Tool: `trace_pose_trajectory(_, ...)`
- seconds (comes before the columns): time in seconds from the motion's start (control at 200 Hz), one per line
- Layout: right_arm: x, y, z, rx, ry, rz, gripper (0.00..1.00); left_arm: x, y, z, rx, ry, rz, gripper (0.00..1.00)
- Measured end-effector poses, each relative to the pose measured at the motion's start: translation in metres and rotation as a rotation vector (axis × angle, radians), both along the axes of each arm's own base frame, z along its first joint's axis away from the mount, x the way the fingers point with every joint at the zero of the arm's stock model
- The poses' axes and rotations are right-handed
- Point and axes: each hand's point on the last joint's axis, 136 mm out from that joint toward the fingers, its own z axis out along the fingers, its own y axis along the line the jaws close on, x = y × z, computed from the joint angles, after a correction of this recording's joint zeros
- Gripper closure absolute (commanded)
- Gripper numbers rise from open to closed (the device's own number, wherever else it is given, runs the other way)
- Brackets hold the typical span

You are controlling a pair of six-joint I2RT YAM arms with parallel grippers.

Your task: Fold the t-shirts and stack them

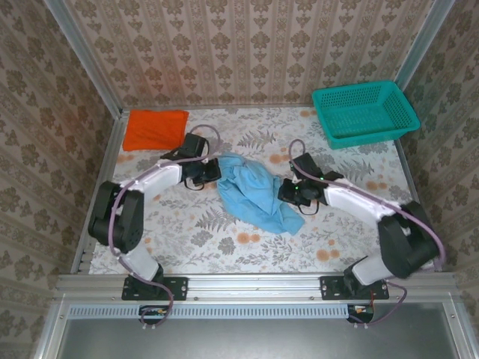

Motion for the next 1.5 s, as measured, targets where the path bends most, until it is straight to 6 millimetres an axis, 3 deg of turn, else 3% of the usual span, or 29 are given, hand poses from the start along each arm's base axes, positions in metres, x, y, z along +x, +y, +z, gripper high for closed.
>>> trace_pose_trajectory(0.08, -0.004, -0.005, 0.032, 0.035, -0.074, -0.017, 0.89, -0.006, 0.005, 0.03, -0.004, -0.056, 0.009, 1.0)
trace_pose_trajectory(0.175, -0.007, -0.012, 0.045, 0.049, -0.103, -0.044, 0.96, -0.01, 0.013, 0.055, -0.007, -0.112, 0.028, 1.0)
trace_pose_trajectory(0.235, -0.007, -0.018, 0.039, 0.043, -0.088, -0.064, 0.9, -0.013, 0.02, 0.062, -0.001, -0.132, 0.044, 0.85)
trace_pose_trajectory(0.3, -0.011, -0.022, 0.026, 0.029, -0.048, -0.073, 0.77, -0.019, 0.03, 0.06, 0.021, -0.12, 0.056, 0.87)
trace_pose_trajectory(0.335, -0.013, -0.023, 0.018, 0.027, -0.02, -0.074, 0.69, -0.022, 0.037, 0.055, 0.042, -0.102, 0.066, 0.84)
trace_pose_trajectory(0.36, -0.014, -0.022, 0.013, 0.028, 0.002, -0.079, 0.62, -0.024, 0.042, 0.051, 0.059, -0.087, 0.077, 0.76)
trace_pose_trajectory(0.405, -0.014, -0.02, 0.003, 0.028, 0.035, -0.074, 0.58, -0.028, 0.053, 0.042, 0.095, -0.053, 0.099, 0.51)
trace_pose_trajectory(0.515, -0.017, -0.011, -0.02, 0.041, 0.122, -0.06, 0.52, -0.04, 0.084, 0.024, 0.194, 0.031, 0.167, 0.31)
trace_pose_trajectory(0.635, -0.018, 0.002, -0.04, 0.048, 0.197, -0.034, 0.46, -0.043, 0.097, 0.022, 0.22, 0.049, 0.201, 0.26)
trace_pose_trajectory(0.78, -0.007, 0.026, -0.045, 0.071, 0.219, 0.014, 0.45, -0.04, 0.08, 0.022, 0.178, 0.07, 0.152, 0.2)
trace_pose_trajectory(1.01, 0.011, 0.049, -0.033, 0.108, 0.168, 0.054, 0.46, -0.03, 0.05, -0.007, 0.149, 0.183, 0.07, 0.24)
trace_pose_trajectory(1.305, 0.024, 0.062, -0.055, 0.082, 0.209, 0.075, 0.56, -0.009, 0.04, -0.026, 0.167, 0.218, 0.038, 0.41)
trace_pose_trajectory(1.5, 0.038, 0.072, -0.051, 0.088, 0.194, 0.085, 0.78, 0.007, 0.032, -0.019, 0.156, 0.188, 0.017, 0.68)
